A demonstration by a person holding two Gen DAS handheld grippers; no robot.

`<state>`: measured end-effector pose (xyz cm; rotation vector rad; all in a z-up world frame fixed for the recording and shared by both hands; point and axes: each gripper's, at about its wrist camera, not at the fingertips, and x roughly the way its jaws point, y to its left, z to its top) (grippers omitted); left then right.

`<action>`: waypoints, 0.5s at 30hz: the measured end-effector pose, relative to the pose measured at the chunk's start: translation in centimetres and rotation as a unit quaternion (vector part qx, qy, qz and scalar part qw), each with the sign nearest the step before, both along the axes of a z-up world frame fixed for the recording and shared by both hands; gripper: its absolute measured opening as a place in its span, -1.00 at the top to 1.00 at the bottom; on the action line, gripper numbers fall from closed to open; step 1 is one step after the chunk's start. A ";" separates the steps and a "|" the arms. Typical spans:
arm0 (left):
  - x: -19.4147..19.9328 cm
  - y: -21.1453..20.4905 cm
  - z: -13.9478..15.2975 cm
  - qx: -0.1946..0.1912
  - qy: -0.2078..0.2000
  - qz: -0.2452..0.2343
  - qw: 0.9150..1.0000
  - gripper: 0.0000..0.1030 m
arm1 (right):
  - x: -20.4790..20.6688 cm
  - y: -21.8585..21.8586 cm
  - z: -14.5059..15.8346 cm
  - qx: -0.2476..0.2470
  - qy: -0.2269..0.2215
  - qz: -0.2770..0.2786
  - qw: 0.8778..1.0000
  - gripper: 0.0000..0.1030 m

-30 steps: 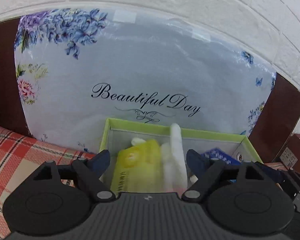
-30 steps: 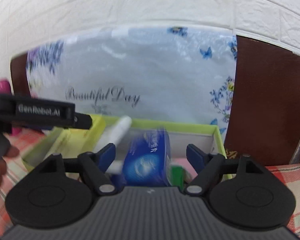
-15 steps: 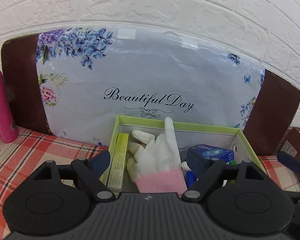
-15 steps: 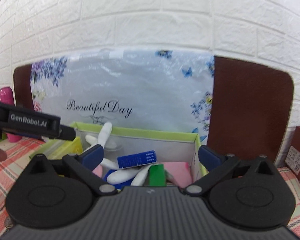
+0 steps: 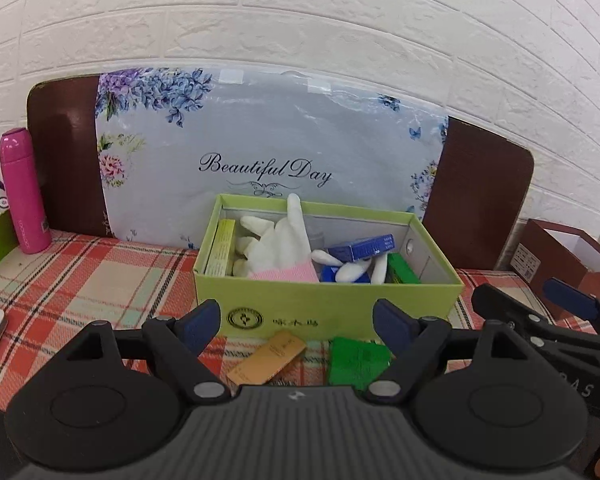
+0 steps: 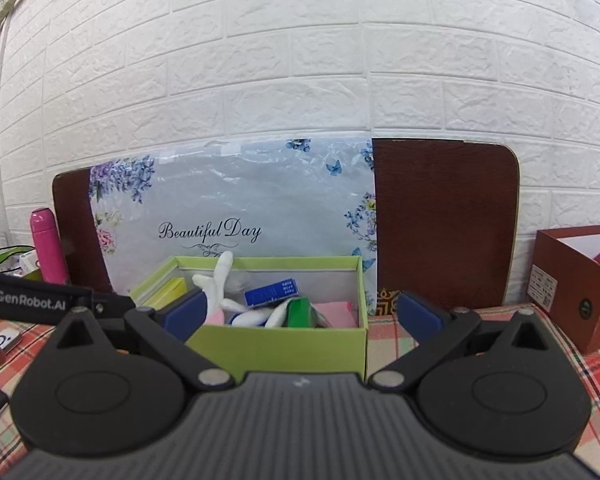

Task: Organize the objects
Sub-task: 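Grasp the tan small box with the left gripper while the right grasps the toothpick bag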

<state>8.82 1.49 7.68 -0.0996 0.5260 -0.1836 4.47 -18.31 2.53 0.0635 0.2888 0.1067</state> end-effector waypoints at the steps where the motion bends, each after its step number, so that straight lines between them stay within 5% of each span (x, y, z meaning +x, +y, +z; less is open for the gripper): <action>1: -0.7 0.1 -0.5 -0.004 0.003 -0.003 1.000 -0.68 | -0.6 -0.1 -0.2 0.000 0.002 0.002 1.000 -1.00; 10: -4.6 0.5 -5.2 -0.043 0.042 -0.055 0.997 -0.68 | -5.1 -0.9 -4.5 -0.010 0.067 0.001 0.998 -1.00; 15: -4.2 -0.4 -6.0 -0.049 0.029 -0.107 0.993 -0.50 | -6.5 -2.1 -7.0 -0.010 0.103 -0.019 0.994 -1.00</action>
